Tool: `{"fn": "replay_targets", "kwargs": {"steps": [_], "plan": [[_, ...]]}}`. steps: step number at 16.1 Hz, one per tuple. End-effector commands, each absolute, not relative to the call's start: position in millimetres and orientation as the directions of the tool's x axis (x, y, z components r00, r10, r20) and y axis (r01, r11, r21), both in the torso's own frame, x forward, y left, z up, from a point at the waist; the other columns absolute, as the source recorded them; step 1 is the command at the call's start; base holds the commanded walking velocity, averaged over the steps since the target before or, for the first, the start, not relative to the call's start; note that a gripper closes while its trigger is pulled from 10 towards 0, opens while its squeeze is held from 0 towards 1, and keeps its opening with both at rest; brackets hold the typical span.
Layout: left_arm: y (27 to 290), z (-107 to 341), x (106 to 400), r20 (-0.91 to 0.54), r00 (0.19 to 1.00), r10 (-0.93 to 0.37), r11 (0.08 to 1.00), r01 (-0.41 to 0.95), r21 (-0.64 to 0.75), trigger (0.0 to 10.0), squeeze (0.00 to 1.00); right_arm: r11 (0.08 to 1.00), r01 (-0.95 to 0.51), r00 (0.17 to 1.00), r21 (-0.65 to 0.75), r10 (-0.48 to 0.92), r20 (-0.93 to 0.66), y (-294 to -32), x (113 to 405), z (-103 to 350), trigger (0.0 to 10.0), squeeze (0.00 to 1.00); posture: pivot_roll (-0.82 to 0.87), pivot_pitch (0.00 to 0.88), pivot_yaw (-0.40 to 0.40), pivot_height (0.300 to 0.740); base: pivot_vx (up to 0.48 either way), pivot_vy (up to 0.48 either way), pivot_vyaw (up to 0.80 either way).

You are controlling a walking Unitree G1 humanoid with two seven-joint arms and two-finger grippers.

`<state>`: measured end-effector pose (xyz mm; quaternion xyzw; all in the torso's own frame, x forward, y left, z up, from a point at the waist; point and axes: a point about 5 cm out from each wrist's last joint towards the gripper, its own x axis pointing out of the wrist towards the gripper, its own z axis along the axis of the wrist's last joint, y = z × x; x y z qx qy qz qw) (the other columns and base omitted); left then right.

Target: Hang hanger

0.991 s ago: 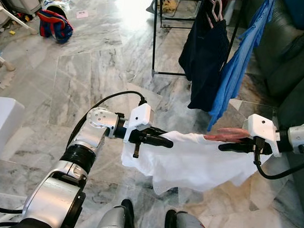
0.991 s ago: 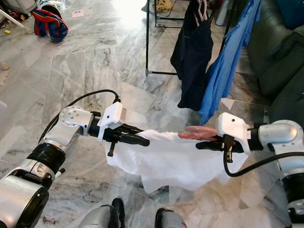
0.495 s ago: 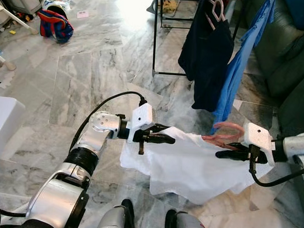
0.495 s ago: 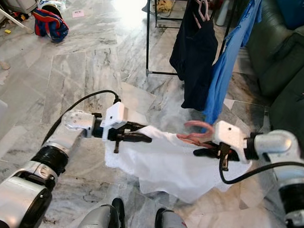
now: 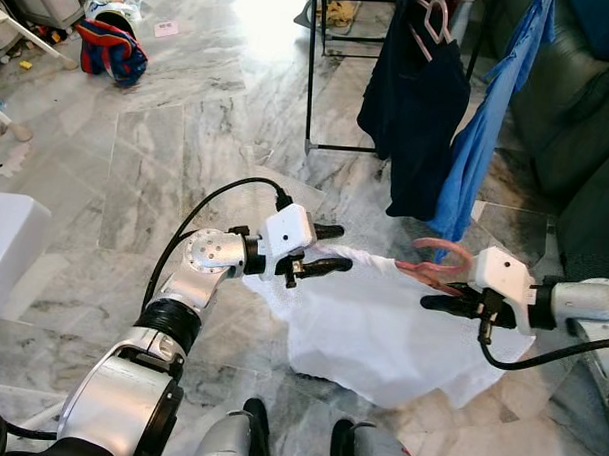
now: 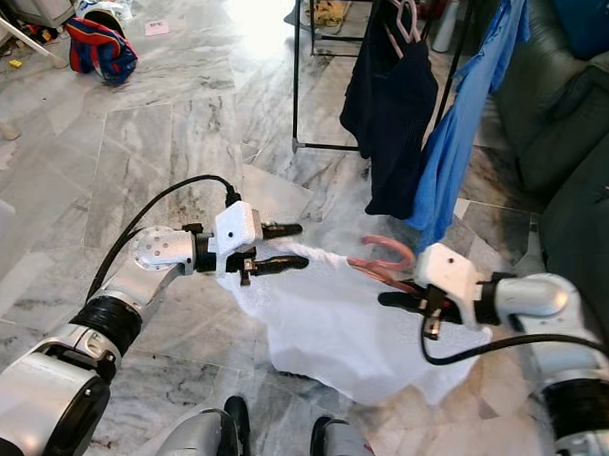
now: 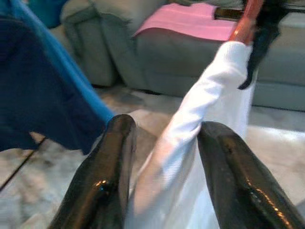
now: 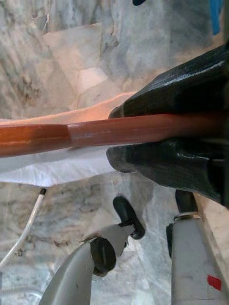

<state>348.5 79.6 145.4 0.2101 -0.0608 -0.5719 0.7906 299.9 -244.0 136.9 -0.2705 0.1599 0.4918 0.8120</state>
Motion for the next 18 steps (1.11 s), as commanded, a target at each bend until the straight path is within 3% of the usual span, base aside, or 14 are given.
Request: {"fn": "replay_targets", "kwargs": {"steps": [1,7,10,11,18], "plan": [[83,147,351,-0.144,0.368,-0.919,0.277,0.859,0.43,10.0,1.0,0.395,-0.868,0.497,-0.303,0.699,-0.514,-243,300,137,0.0,0.0,-0.15,0.212,0.022,0.74,0.0,0.0,0.0],[85,162,360,-0.096,0.407,-0.908,0.325,0.832,0.45,10.0,1.0,0.565,-0.762,0.645,-0.315,0.624,-0.442,-236,309,124,0.0,0.0,-0.14,0.203,0.034,0.74,0.0,0.0,0.0],[95,160,366,-0.014,0.521,-0.854,0.483,0.802,0.351,10.0,1.0,0.683,-0.666,0.74,-0.302,0.55,-0.388,-229,313,114,0.0,0.0,-0.14,0.2,0.037,0.74,0.0,0.0,0.0],[101,154,367,0.032,0.605,-0.796,0.587,0.757,0.287,10.0,1.0,0.747,-0.605,0.787,-0.278,0.506,-0.354,-225,315,110,0.0,0.0,-0.14,0.197,0.035,0.74,0.0,0.0,0.0],[102,153,367,0.04,0.623,-0.781,0.608,0.745,0.274,10.0,1.0,0.762,-0.589,0.798,-0.27,0.494,-0.345,-224,315,109,0.0,0.0,-0.14,0.196,0.034,0.74,0.0,0.0,0.0]]}}
